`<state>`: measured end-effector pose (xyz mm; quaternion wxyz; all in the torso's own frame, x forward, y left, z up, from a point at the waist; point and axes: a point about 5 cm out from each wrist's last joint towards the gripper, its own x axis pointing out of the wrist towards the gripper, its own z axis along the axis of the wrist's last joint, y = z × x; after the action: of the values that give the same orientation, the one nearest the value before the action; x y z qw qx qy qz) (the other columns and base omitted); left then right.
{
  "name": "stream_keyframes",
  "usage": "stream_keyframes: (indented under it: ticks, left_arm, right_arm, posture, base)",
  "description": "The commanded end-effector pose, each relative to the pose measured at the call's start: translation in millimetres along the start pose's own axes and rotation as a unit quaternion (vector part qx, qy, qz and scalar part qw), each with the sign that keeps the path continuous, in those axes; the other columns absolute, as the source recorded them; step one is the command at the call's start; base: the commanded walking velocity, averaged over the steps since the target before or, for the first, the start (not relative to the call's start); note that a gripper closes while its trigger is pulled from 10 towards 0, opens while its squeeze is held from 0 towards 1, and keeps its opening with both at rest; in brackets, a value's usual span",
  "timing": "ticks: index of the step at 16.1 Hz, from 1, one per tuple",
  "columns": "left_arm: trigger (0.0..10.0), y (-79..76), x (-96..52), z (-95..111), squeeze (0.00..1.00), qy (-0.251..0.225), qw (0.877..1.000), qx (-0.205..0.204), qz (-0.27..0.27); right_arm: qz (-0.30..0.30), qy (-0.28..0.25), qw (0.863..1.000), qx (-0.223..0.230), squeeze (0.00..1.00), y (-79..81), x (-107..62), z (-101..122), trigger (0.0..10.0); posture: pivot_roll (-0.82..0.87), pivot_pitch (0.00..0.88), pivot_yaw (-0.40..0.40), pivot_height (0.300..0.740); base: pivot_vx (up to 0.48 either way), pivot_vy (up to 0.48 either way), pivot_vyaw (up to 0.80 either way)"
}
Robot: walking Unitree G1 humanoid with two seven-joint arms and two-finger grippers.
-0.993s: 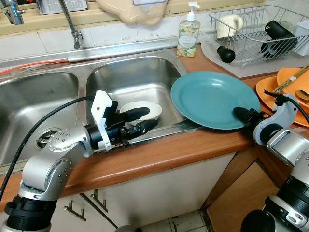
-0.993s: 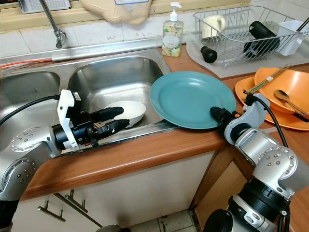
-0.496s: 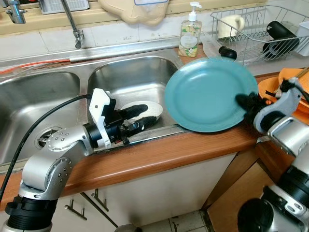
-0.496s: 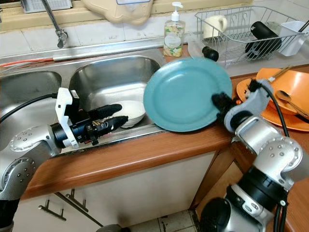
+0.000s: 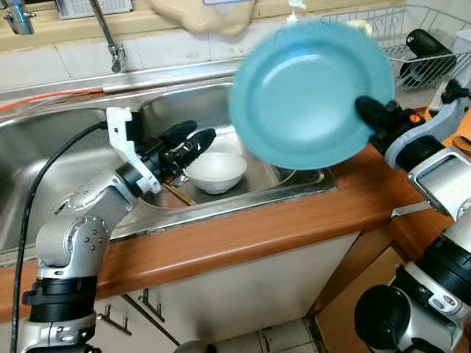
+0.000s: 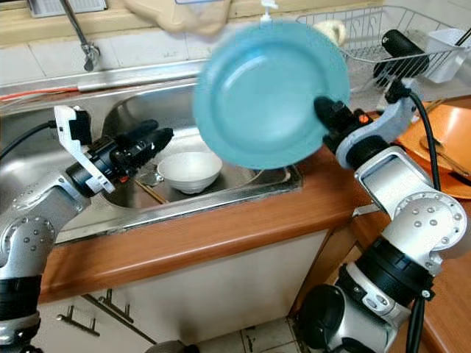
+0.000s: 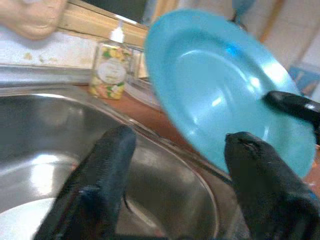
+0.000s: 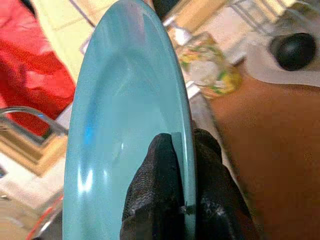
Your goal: Kitchen organization
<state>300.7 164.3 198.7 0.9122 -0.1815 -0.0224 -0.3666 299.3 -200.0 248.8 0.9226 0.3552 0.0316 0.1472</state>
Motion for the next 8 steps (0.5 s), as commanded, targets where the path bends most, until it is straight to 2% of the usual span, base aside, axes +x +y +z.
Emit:
stream_keyframes:
  ticks: [1, 2, 4, 6, 7, 8]
  left_arm:
    - [10.0, 3.2, 1.6, 5.6, 0.0, -0.013, 1.0, -0.02, -0.004]
    - [10.0, 3.7, 3.0, 3.4, 0.0, -0.013, 0.999, -0.04, -0.018]
    - [10.0, -3.7, 11.7, -2.8, 0.0, -0.022, 0.991, -0.102, -0.086]
    - [10.0, -11.0, 20.2, -5.2, 0.0, -0.039, 0.981, -0.135, -0.132]
    - [8.0, -13.9, 23.0, -3.5, 0.0, -0.061, 0.972, -0.165, -0.154]
    - [4.6, -14.9, 23.8, -1.9, 0.0, -0.072, 0.967, -0.181, -0.165]
  right_arm:
    - [0.065, -0.02, 0.998, -0.009, 0.0, 22.2, 1.5, 6.4, 0.0]
    - [0.08, -0.021, 0.997, -0.008, 0.0, 26.1, 1.1, 6.2, 0.0]
    - [0.106, -0.012, 0.994, -0.008, 0.0, 31.9, 0.7, 0.8, 0.0]
    - [0.114, -0.005, 0.993, -0.004, 0.0, 34.5, 1.4, -6.7, 0.0]
    - [0.115, -0.001, 0.993, -0.004, 0.0, 35.1, 1.6, -9.7, 0.0]
    - [0.117, 0.0, 0.993, -0.003, 0.0, 35.6, 1.6, -10.9, 0.0]
  posture:
    - [-0.07, 0.0, 0.072, 0.74]
    - [-0.07, 0.0, 0.072, 0.74]
    - [-0.07, 0.0, 0.078, 0.74]
    - [-0.07, 0.0, 0.081, 0.74]
    - [-0.07, 0.0, 0.08, 0.74]
    - [-0.07, 0.0, 0.081, 0.74]
  base:
    - [0.0, 0.0, 0.0]
    - [0.0, 0.0, 0.0]
    - [0.0, 0.0, 0.0]
    - [0.0, 0.0, 0.0]
    - [0.0, 0.0, 0.0]
    - [0.0, 0.0, 0.0]
